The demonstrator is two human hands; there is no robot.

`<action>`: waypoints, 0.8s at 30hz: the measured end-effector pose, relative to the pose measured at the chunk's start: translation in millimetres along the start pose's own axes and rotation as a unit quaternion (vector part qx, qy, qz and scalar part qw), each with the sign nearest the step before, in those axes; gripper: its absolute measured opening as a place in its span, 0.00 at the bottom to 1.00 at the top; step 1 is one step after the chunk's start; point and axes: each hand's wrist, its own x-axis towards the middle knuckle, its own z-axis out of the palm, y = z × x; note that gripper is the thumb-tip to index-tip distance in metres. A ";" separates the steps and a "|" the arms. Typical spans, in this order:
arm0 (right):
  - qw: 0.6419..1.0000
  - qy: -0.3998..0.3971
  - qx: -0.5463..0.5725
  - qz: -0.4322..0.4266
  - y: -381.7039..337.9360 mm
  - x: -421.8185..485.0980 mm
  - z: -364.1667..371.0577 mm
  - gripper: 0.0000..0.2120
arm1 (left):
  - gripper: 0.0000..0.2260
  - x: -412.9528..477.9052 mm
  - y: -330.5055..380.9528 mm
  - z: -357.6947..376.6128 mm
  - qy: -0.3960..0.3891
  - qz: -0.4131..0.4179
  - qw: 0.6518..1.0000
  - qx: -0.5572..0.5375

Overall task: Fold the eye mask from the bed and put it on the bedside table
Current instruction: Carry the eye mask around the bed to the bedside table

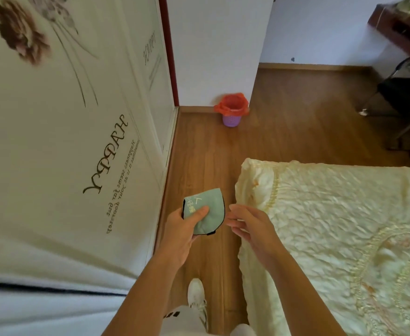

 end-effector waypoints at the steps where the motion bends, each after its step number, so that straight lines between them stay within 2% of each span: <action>1: 1.000 0.003 0.001 0.001 -11.1 15.8 5.3 0.09 | 0.15 14.7 12.7 -0.3 -0.004 0.001 1.000 0.001; 5: 1.000 0.006 0.005 0.002 -48.2 75.7 22.4 0.09 | 0.09 75.7 57.1 2.3 -0.017 0.007 1.000 0.003; 10: 1.000 -0.001 0.015 0.006 -81.3 148.7 32.2 0.10 | 0.16 145.8 95.6 10.7 -0.006 0.010 1.000 0.013; 18: 0.999 0.019 0.042 0.024 -125.4 287.5 19.5 0.13 | 0.18 276.8 144.7 46.4 0.003 0.001 0.999 0.035; 24: 0.999 0.008 0.050 0.008 -184.6 420.7 -12.3 0.14 | 0.11 396.1 204.4 107.8 -0.002 0.015 0.999 0.051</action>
